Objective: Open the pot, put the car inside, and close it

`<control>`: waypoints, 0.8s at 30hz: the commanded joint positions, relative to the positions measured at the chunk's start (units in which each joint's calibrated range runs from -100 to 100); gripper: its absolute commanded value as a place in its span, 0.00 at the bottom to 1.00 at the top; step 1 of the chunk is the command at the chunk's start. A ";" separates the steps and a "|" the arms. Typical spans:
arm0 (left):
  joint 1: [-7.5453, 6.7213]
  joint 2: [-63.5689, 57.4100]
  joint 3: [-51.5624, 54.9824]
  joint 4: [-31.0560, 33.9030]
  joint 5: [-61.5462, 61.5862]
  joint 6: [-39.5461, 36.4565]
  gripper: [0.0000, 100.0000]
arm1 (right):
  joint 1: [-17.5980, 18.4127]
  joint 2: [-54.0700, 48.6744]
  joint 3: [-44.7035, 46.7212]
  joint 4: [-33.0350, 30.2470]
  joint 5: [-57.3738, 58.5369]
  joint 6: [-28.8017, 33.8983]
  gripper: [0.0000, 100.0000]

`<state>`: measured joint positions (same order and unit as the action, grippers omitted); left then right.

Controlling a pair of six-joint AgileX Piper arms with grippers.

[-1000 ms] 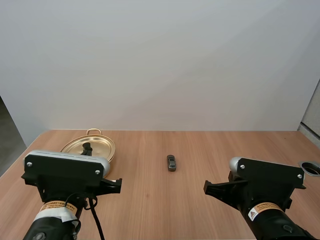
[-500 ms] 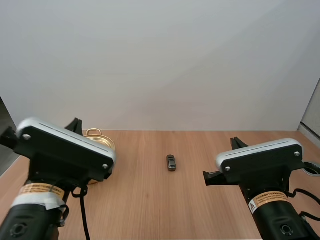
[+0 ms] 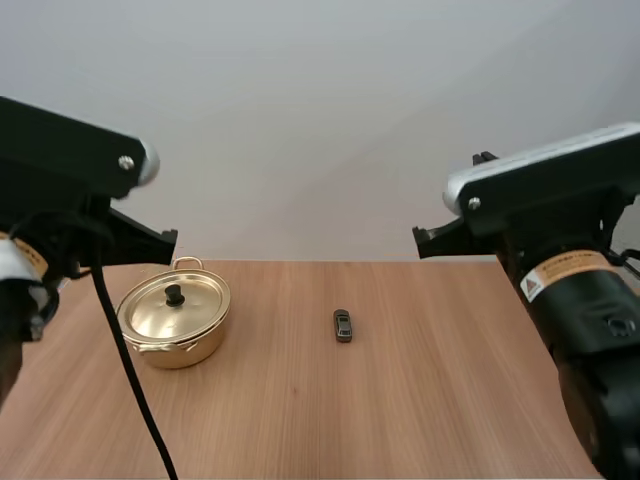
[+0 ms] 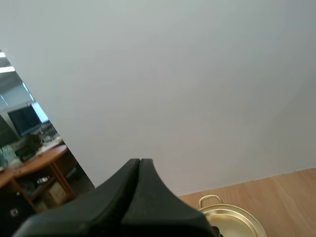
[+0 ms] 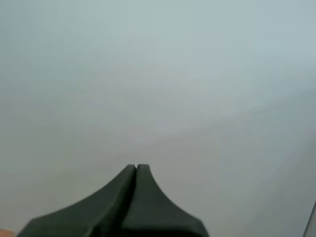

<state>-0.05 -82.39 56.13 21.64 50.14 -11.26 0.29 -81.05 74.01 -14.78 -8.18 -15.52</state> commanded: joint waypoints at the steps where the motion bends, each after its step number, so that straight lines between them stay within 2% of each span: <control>1: -0.01 23.87 -12.86 0.01 24.05 -7.25 0.00 | 1.00 35.25 -39.48 26.64 96.95 -16.21 0.00; 4: 0.17 29.93 -15.08 -0.09 24.05 -7.69 0.00 | 2.15 44.16 -44.62 38.56 105.25 -17.39 0.00; 7: 0.91 34.26 -15.09 0.02 26.19 -7.69 0.00 | 2.64 48.04 -44.91 43.62 101.97 -18.11 0.00; 10: 1.44 38.51 -15.09 0.14 27.59 -7.60 0.00 | 2.64 49.85 -44.91 42.29 97.34 -20.71 0.00; 16: 1.46 43.01 -15.09 0.14 28.38 -7.60 0.00 | 2.64 50.12 -44.91 40.80 88.25 -20.94 0.00; 17: 1.46 43.13 -15.09 0.14 28.38 -7.60 0.00 | 2.64 50.12 -44.91 40.65 87.59 -20.98 0.03; 18: 1.46 43.14 -15.09 0.14 28.38 -7.60 0.01 | 2.64 50.12 -44.91 40.12 86.96 -20.98 0.16; 19: 1.46 43.14 -15.09 0.49 28.38 -7.60 0.04 | 2.64 50.12 -44.91 39.30 86.73 -20.98 0.34; 21: 1.46 43.29 -15.09 2.36 29.27 -7.60 0.22 | 2.64 50.12 -44.91 38.95 87.96 -22.63 0.83; 22: 1.46 43.59 -15.09 3.16 29.90 -7.60 0.34 | 2.64 50.12 -44.91 38.95 89.20 -24.20 1.00; 23: 1.46 43.89 -15.09 3.98 30.96 -7.60 0.52 | 2.64 50.12 -44.91 38.95 89.97 -25.25 1.00; 24: 1.46 44.40 -15.09 4.22 31.76 -7.60 0.74 | 2.64 50.12 -44.91 38.95 90.18 -25.93 1.00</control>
<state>1.43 -39.09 41.09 25.23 81.15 -18.86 2.91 -35.34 29.36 23.80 54.09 -39.31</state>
